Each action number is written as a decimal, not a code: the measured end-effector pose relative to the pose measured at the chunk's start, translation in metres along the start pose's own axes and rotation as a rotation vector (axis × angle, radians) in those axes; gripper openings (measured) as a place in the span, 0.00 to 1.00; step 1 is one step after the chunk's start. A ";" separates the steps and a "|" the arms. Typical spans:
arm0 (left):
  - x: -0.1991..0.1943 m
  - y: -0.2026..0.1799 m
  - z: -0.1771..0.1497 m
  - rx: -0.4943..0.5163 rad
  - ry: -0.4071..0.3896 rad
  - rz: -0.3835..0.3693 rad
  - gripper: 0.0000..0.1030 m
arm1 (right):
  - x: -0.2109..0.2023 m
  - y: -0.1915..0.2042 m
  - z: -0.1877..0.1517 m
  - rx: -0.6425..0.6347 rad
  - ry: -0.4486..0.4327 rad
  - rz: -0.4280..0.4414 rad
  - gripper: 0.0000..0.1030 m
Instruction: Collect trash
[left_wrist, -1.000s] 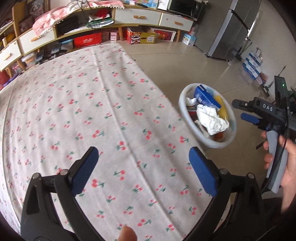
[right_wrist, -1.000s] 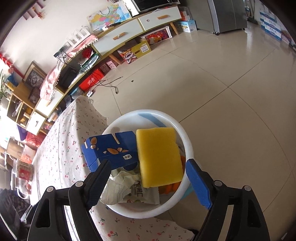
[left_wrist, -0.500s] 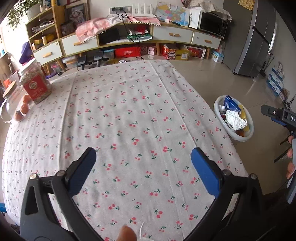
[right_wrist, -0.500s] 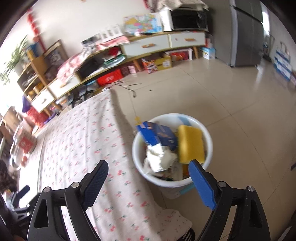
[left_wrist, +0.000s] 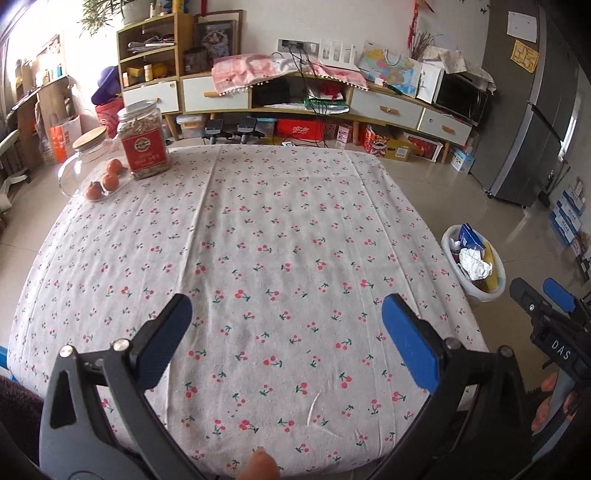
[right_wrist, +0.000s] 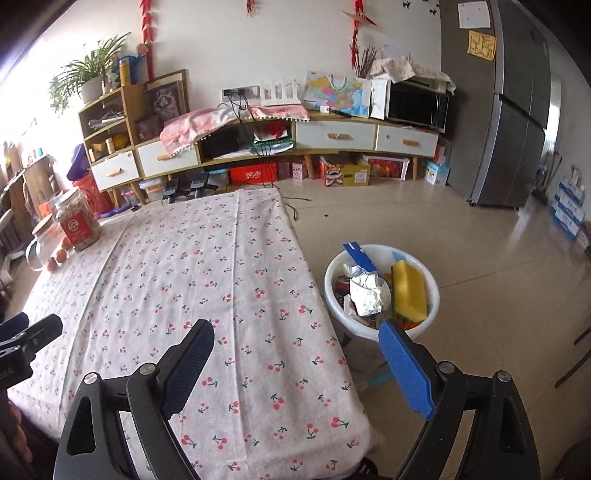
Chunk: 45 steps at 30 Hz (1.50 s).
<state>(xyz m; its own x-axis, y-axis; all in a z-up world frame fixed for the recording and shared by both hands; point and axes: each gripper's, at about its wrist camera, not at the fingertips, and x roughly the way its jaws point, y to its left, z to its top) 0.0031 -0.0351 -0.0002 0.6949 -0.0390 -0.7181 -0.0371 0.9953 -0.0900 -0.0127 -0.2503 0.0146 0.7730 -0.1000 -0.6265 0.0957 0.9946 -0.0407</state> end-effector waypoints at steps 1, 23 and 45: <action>0.000 0.002 -0.002 -0.005 -0.008 0.011 0.99 | -0.003 0.004 -0.006 -0.011 -0.006 -0.003 0.90; 0.002 0.009 -0.023 -0.002 -0.017 0.071 0.99 | 0.020 0.007 -0.027 -0.017 0.045 0.000 0.90; 0.001 0.007 -0.024 -0.003 -0.006 0.053 0.99 | 0.023 0.007 -0.029 -0.011 0.049 -0.009 0.90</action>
<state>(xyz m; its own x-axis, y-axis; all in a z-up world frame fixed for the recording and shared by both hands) -0.0136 -0.0308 -0.0177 0.6960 0.0144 -0.7179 -0.0763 0.9956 -0.0539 -0.0127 -0.2450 -0.0228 0.7403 -0.1076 -0.6636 0.0950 0.9939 -0.0551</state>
